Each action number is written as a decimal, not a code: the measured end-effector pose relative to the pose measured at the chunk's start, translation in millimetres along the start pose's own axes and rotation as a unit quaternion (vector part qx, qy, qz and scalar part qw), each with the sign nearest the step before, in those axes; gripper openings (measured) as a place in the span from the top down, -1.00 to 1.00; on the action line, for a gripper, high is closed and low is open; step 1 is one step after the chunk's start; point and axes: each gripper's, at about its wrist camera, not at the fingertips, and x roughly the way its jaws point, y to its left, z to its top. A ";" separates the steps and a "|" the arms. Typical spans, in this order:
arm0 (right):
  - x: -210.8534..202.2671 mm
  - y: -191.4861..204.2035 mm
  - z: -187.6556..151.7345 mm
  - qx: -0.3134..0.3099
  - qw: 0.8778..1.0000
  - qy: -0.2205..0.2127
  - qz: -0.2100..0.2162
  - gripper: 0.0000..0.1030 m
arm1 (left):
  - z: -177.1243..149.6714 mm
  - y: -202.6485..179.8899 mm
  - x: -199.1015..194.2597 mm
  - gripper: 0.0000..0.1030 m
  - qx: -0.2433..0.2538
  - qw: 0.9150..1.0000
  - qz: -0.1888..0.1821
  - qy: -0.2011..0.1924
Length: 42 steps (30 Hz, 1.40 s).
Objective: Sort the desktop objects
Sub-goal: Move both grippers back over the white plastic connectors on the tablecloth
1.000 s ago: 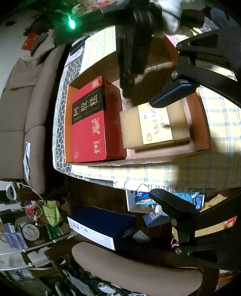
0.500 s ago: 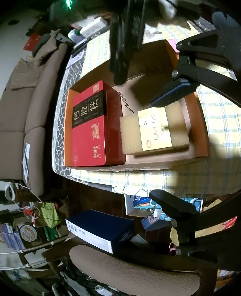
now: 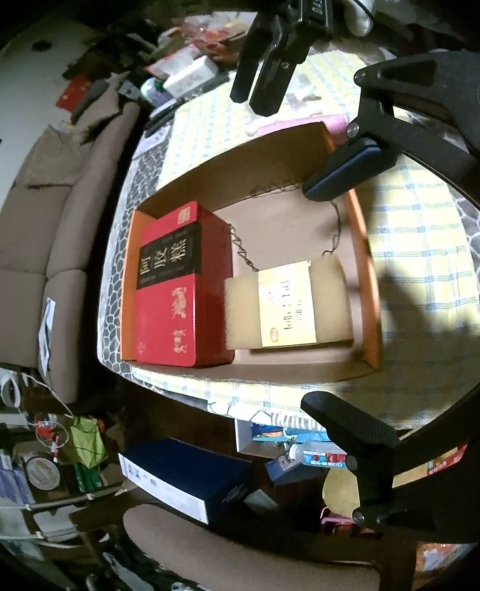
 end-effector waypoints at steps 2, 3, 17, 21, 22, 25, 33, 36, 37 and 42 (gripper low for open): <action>-5.2 -2.8 -6.9 0.006 1.000 -0.002 -0.001 -0.99 | -3.1 -4.6 -2.8 -1.00 0.005 1.000 0.001 0.003; -8.7 -4.2 -10.3 0.009 1.000 -0.003 -0.001 -0.99 | -4.5 -6.7 -4.3 -1.00 0.007 1.000 0.001 0.003; -74.6 -53.7 -62.0 0.012 0.998 -0.036 -0.053 -0.99 | -34.7 -98.4 -1.7 -1.00 0.080 0.996 -0.030 0.014; -100.7 -81.8 -77.2 0.018 0.994 -0.057 -0.092 -0.99 | -39.3 -133.1 4.1 -1.00 0.096 0.994 -0.046 0.009; -106.6 -86.6 -80.4 0.013 0.992 -0.062 -0.107 -0.99 | -40.5 -142.9 5.8 -1.00 0.101 0.994 -0.051 0.007; -124.1 -103.2 -92.7 -0.002 0.984 -0.077 -0.161 -0.99 | -43.4 -169.7 9.2 -1.00 0.114 0.992 -0.060 -0.006; -140.3 -159.6 -118.1 0.028 0.971 -0.109 -0.209 -0.99 | -46.4 -232.9 33.9 -1.00 0.136 0.987 -0.081 -0.025; -139.8 -180.6 -126.1 0.060 0.970 -0.117 -0.205 -0.99 | -47.3 -252.6 47.6 -1.00 0.144 0.986 -0.076 -0.024; -140.2 -185.8 -128.6 0.068 0.969 -0.121 -0.205 -0.99 | -47.5 -258.4 52.1 -1.00 0.145 0.986 -0.077 -0.023; -139.6 -208.9 -133.7 0.093 0.966 -0.136 -0.199 -0.99 | -48.5 -278.9 75.1 -1.00 0.148 0.986 -0.071 -0.018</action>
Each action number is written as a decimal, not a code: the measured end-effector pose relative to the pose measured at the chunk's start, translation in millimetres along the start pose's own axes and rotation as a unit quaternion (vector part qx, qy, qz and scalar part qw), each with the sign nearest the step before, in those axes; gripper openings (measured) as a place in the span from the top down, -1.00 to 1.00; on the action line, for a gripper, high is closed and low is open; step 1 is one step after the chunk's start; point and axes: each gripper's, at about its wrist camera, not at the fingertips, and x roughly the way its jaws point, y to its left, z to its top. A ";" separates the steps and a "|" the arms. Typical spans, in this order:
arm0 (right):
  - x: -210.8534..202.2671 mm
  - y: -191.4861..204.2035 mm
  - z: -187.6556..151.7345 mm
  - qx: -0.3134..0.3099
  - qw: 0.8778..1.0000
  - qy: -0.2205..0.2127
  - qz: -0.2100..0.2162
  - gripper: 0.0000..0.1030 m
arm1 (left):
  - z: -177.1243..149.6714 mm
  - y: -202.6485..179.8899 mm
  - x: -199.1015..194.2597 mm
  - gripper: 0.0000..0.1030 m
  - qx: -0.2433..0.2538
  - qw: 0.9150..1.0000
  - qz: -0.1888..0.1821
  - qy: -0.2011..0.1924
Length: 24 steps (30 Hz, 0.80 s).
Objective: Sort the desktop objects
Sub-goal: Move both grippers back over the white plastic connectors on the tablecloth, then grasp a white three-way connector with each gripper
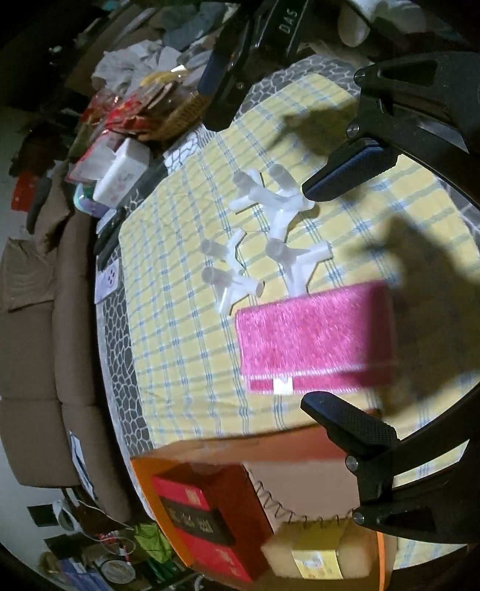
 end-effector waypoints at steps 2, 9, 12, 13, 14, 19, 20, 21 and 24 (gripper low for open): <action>5.6 -6.8 -1.7 0.007 1.000 0.004 -0.002 -0.99 | 0.6 -4.6 8.9 -1.00 0.001 1.000 0.003 0.002; 26.5 -16.5 -9.5 0.008 1.000 0.022 -0.013 -0.82 | -2.0 -21.9 38.8 -1.00 0.020 1.000 0.022 0.008; 38.8 -19.8 -12.5 0.005 0.999 0.034 -0.018 -0.44 | -3.0 -28.3 49.5 -0.98 0.033 0.999 0.028 0.011; 43.4 -22.2 -13.7 0.007 0.999 0.039 -0.017 -0.36 | -3.4 -29.7 53.3 -0.94 0.037 0.999 0.029 0.011; 48.4 -24.1 -15.1 0.011 0.999 0.045 -0.012 -0.26 | -3.8 -30.5 56.0 -0.89 0.040 0.999 0.030 0.011; 63.9 -22.0 -19.0 0.006 0.998 0.055 0.009 -0.20 | -4.1 -34.5 65.7 -0.72 0.049 0.998 0.028 0.007; 66.2 -19.3 -19.4 0.001 0.998 0.057 0.012 -0.19 | -3.7 -35.1 67.5 -0.68 0.050 0.998 0.028 0.006; 68.9 -17.7 -19.4 -0.003 0.998 0.057 0.012 -0.19 | -3.2 -35.6 69.6 -0.60 0.051 0.998 0.029 0.005; 77.7 -14.8 -21.1 -0.007 0.998 0.064 0.016 -0.10 | -1.4 -34.8 76.5 -0.53 0.051 0.998 0.028 0.007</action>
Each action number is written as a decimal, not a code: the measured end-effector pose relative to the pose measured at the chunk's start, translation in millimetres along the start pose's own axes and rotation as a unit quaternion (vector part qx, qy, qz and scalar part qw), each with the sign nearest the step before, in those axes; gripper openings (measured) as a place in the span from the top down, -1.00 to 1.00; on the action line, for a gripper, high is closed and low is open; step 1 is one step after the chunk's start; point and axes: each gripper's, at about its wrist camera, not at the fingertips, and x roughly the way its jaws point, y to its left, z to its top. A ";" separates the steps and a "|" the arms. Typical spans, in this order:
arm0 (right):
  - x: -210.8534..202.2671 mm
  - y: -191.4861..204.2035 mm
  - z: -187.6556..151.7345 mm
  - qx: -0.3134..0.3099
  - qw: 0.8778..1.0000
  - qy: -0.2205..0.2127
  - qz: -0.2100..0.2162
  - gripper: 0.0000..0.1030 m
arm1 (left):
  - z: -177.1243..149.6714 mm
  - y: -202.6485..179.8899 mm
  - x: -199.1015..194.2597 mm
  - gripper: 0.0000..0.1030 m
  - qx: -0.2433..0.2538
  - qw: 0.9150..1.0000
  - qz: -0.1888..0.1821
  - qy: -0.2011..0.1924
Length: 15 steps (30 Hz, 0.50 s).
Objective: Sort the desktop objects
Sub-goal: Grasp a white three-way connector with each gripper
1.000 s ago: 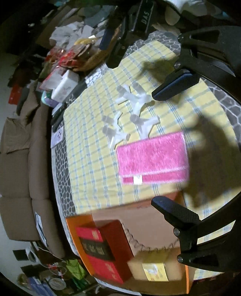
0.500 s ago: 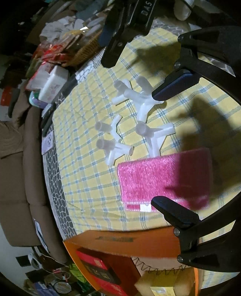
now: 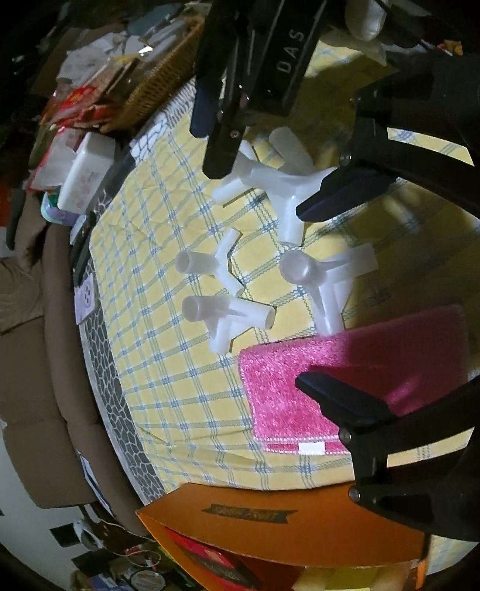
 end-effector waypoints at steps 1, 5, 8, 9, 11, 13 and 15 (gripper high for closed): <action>3.8 -0.4 -0.4 0.000 1.000 0.004 0.001 -0.09 | 0.7 0.5 2.5 -0.51 -0.001 1.000 -0.002 0.000; 13.9 -2.7 -2.6 0.000 1.000 0.014 -0.003 0.04 | 1.1 -0.9 11.1 -0.37 0.006 1.000 -0.004 0.002; 23.2 -8.3 -6.0 0.010 1.000 0.028 0.008 0.43 | -0.1 -1.5 17.1 -0.29 0.009 1.000 -0.005 0.004; 25.4 -10.5 -7.2 0.016 0.999 0.031 0.013 0.46 | -0.6 -1.2 18.4 -0.22 0.009 1.000 -0.007 0.004; 26.8 -13.5 -8.1 0.021 0.999 0.030 0.013 0.47 | -1.2 -0.4 20.9 -0.10 0.007 1.000 -0.009 0.005; 27.8 -14.0 -8.0 0.020 0.999 0.030 0.013 0.49 | -1.2 0.8 22.5 0.04 0.006 1.000 -0.011 0.006; 25.2 -12.6 -7.3 0.014 1.000 0.022 0.006 0.61 | -0.5 0.9 22.0 0.30 0.006 1.000 -0.019 0.006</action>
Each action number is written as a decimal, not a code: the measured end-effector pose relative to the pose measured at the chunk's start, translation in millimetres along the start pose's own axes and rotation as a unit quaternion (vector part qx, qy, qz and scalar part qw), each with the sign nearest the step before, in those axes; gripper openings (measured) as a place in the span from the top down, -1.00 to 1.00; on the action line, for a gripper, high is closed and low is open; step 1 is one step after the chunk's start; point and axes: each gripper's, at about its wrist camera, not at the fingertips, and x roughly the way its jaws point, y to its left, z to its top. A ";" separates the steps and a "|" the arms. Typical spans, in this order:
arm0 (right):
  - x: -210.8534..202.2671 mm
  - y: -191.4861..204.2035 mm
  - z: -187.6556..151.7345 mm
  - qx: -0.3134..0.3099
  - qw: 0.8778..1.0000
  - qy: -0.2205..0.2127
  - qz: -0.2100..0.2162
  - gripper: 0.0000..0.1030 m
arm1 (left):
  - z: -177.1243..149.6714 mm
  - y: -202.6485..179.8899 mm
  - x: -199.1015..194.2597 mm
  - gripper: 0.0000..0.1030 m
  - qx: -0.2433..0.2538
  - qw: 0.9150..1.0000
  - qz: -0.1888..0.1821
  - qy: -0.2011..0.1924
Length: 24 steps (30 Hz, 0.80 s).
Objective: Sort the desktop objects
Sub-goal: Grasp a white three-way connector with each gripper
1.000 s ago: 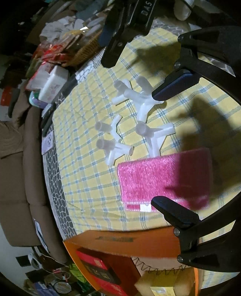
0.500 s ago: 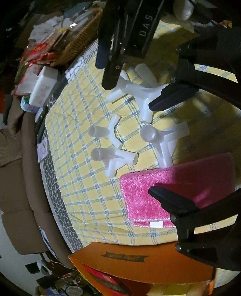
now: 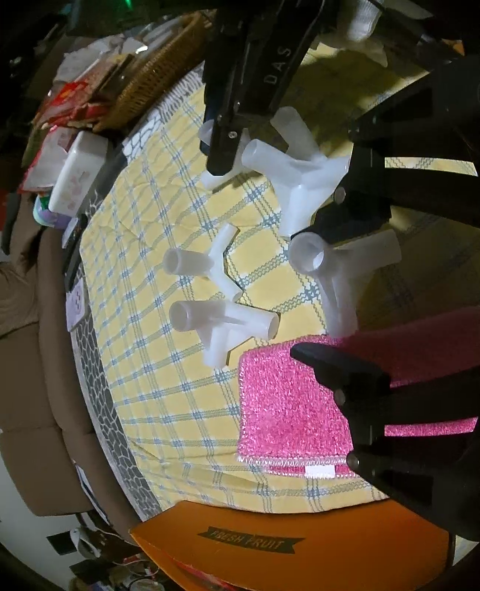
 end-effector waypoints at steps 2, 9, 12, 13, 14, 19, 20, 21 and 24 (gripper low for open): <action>-3.5 1.6 1.5 -0.004 1.000 -0.006 -0.002 0.66 | 2.0 -2.2 -1.6 0.49 0.005 1.000 -0.003 0.002; -20.2 8.6 13.1 -0.012 0.999 -0.033 -0.002 0.66 | 9.7 -1.0 -21.0 0.68 0.012 1.000 -0.026 -0.013; -29.9 11.5 18.5 -0.011 0.999 -0.044 0.004 0.66 | 14.2 5.2 -37.0 0.68 0.008 0.999 -0.036 -0.024; -34.5 13.2 21.1 -0.009 0.999 -0.049 0.009 0.66 | 15.5 8.4 -42.5 0.68 0.004 0.999 -0.038 -0.027; -37.7 14.9 22.9 -0.008 0.999 -0.053 0.012 0.66 | 16.9 11.9 -47.5 0.68 0.000 0.999 -0.041 -0.030; -55.6 32.9 35.9 -0.016 0.997 -0.072 0.037 0.66 | 20.0 39.5 -82.6 0.68 -0.023 0.997 -0.055 -0.048; -58.5 38.5 38.0 -0.018 0.996 -0.074 0.043 0.66 | 19.9 45.6 -90.2 0.68 -0.025 0.997 -0.053 -0.052; -61.3 44.8 40.2 -0.021 0.996 -0.077 0.049 0.66 | 19.6 51.9 -97.8 0.68 -0.025 0.997 -0.049 -0.055; -66.4 64.6 46.4 -0.028 0.994 -0.080 0.068 0.66 | 17.1 71.9 -120.6 0.68 -0.026 0.997 -0.035 -0.067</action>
